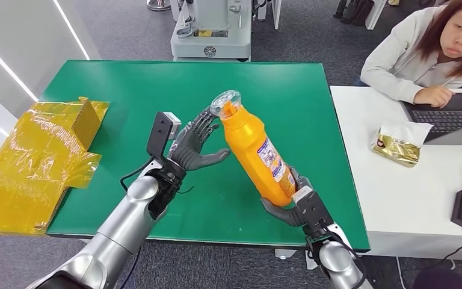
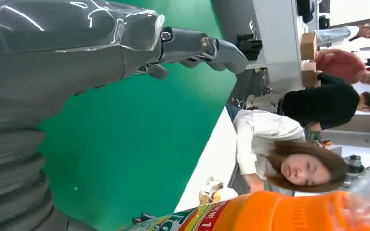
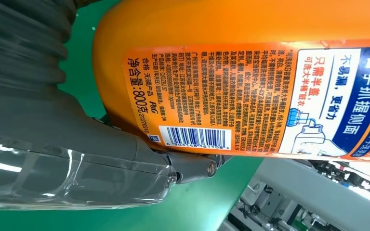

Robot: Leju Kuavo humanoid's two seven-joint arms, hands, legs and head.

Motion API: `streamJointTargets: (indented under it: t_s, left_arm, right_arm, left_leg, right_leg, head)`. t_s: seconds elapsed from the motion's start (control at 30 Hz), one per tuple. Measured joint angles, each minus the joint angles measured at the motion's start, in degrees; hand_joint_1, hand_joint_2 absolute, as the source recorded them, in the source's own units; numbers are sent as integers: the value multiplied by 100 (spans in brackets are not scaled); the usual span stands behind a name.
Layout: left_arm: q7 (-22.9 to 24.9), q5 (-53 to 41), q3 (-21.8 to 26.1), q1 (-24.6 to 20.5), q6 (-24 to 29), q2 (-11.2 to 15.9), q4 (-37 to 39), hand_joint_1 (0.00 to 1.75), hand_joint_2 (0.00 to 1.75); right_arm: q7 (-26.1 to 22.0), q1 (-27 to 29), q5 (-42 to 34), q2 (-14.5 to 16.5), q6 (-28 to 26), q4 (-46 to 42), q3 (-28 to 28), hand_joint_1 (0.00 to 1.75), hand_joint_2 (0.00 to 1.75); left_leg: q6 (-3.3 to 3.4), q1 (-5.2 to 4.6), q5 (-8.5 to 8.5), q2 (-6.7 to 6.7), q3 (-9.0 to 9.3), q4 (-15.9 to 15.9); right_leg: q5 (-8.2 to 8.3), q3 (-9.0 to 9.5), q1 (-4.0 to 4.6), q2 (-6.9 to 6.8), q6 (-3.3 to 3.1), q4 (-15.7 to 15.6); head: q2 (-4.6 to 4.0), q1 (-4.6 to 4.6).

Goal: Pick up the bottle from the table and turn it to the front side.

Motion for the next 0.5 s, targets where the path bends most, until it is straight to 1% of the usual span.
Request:
streamJointTargets:
  t_s: [0.17,0.27,0.5]
  left_arm:
    - [78,159,44,76,-131,347,-471,0,175]
    - [196,211,125,187,-197,499,-806,0,175]
    - [443,235,355,548,-332,649,-1381,0,175]
  right_arm:
    - [5,58,0,-65,-7,-39,-75,175,175]
    - [15,182,3,-104,-27,-155,-154,175,175]
    - [126,451,26,-151,-85,-507,-301,175,175]
  left_leg:
    - [0,0,0,-1,0,0]
    - [0,0,0,-3,-2,0]
    - [-1,-1,-2,-2,-3,0]
  right_leg:
    - [0,0,0,-2,0,-1]
    - [-1,0,0,-5,0,-1]
    - [-2,0,-1,-3,2,-2]
  head:
    - [0,1]
    - [0,1]
    - [0,0]
